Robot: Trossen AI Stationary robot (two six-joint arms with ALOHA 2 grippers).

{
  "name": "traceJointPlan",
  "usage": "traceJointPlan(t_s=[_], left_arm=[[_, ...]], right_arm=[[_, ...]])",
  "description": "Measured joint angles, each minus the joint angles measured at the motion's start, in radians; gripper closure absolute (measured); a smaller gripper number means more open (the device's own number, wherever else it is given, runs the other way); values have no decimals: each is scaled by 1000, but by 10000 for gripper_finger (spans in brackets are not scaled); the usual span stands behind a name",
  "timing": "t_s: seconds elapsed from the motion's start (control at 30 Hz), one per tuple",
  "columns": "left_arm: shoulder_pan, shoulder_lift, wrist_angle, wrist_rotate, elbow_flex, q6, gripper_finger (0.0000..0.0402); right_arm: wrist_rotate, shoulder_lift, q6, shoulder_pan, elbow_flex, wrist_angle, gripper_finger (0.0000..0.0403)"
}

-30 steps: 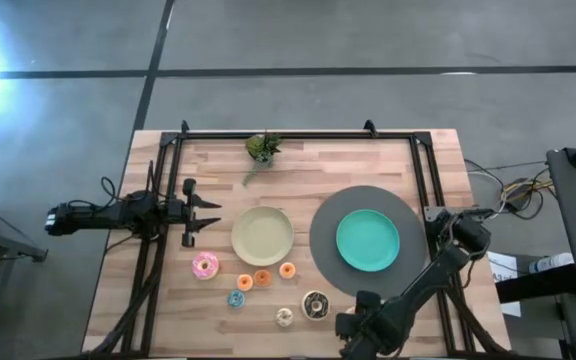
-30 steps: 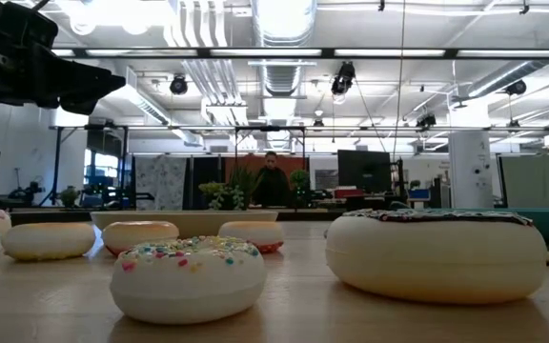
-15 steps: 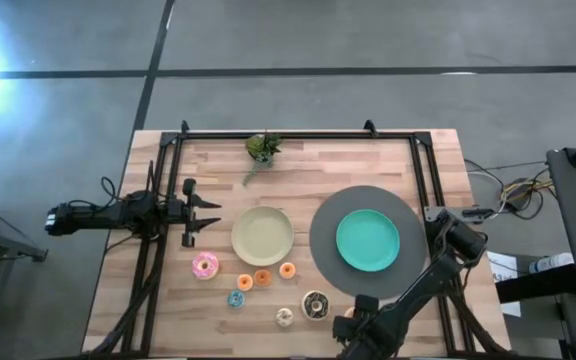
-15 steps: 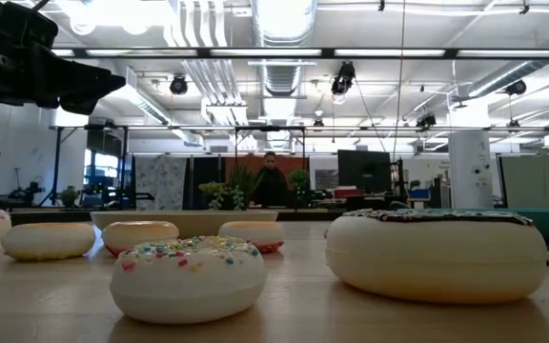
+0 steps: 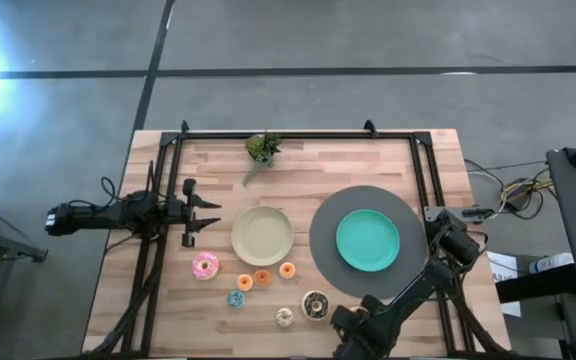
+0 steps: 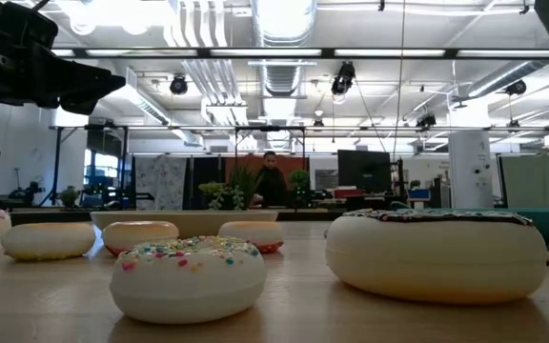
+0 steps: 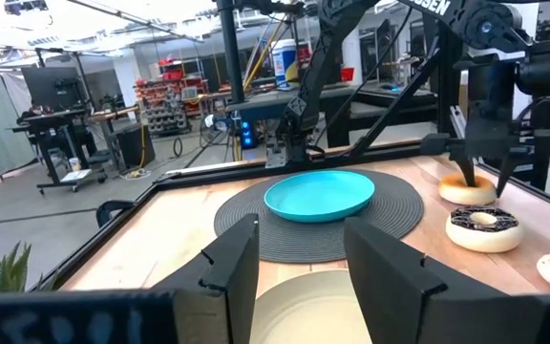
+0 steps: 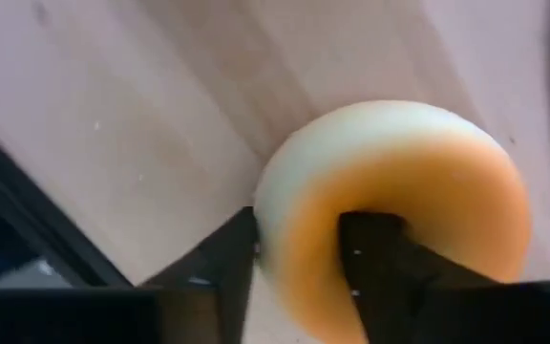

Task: Pick & Place donuts
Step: Put the big violet donut on the green plate

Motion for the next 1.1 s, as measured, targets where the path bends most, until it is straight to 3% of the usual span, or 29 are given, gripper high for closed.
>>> traceJointPlan(t_s=[0.17, 0.27, 0.6, 0.83, 0.9, 1.1], left_arm=[[0, 0, 0, 0, 0, 0, 271], [0, 0, 0, 0, 0, 0, 271], [0, 3, 1, 0, 0, 0, 271], [0, 10, 1, 0, 0, 0, 271], [0, 11, 1, 0, 0, 0, 271], [0, 11, 1, -1, 0, 0, 271]], right_arm=[[65, -17, 205, 4, 2, -20, 377], [129, -49, 351, -4, 2, -38, 386], [839, -277, 787, -21, -95, -62, 389], [1110, -433, 812, -94, -287, -26, 390], [1164, -479, 811, -126, -343, -3, 390], [1157, -584, 793, -164, -509, 139, 390]])
